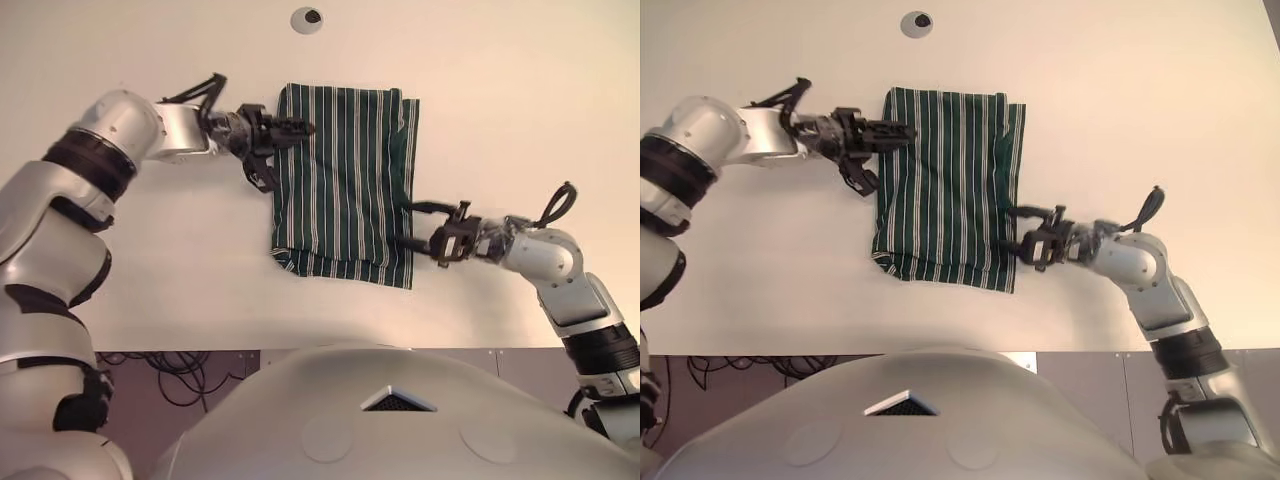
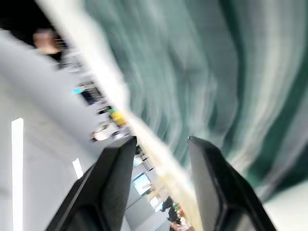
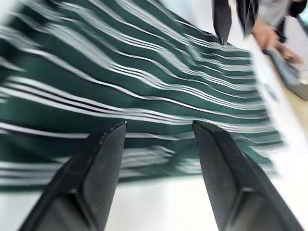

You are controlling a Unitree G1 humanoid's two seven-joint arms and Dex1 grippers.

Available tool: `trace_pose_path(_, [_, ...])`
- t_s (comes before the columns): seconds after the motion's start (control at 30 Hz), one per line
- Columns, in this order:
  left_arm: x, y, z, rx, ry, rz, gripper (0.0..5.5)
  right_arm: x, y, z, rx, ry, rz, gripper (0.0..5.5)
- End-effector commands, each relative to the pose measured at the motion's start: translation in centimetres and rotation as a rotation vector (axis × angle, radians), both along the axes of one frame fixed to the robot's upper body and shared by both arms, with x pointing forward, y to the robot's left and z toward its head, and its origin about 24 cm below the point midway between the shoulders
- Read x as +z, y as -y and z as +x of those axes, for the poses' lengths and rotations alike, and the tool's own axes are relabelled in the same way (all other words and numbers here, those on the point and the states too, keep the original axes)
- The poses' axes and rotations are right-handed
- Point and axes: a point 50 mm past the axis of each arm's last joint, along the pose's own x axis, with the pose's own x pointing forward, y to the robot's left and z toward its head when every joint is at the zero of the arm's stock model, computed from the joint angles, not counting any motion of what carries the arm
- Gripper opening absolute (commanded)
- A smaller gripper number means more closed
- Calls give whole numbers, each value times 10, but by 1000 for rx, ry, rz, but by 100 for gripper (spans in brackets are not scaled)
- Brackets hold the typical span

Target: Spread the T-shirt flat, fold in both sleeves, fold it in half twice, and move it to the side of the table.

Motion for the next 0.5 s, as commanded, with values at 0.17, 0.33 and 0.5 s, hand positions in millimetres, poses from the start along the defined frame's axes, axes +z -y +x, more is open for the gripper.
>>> trace_pose_path(0.17, [27, -45, -55, 144, -441, -410, 193, 15, 61, -13, -159, -42, 14, 252])
trace_pose_path(0.33, [-37, -97, -116, 322, -792, -115, 211, -4, 78, -58, -88, -232, -48, 270])
trace_pose_path(0.5, [-82, -116, -167, 413, -1035, 15, 268, -18, 59, -89, 36, -271, -14, 337])
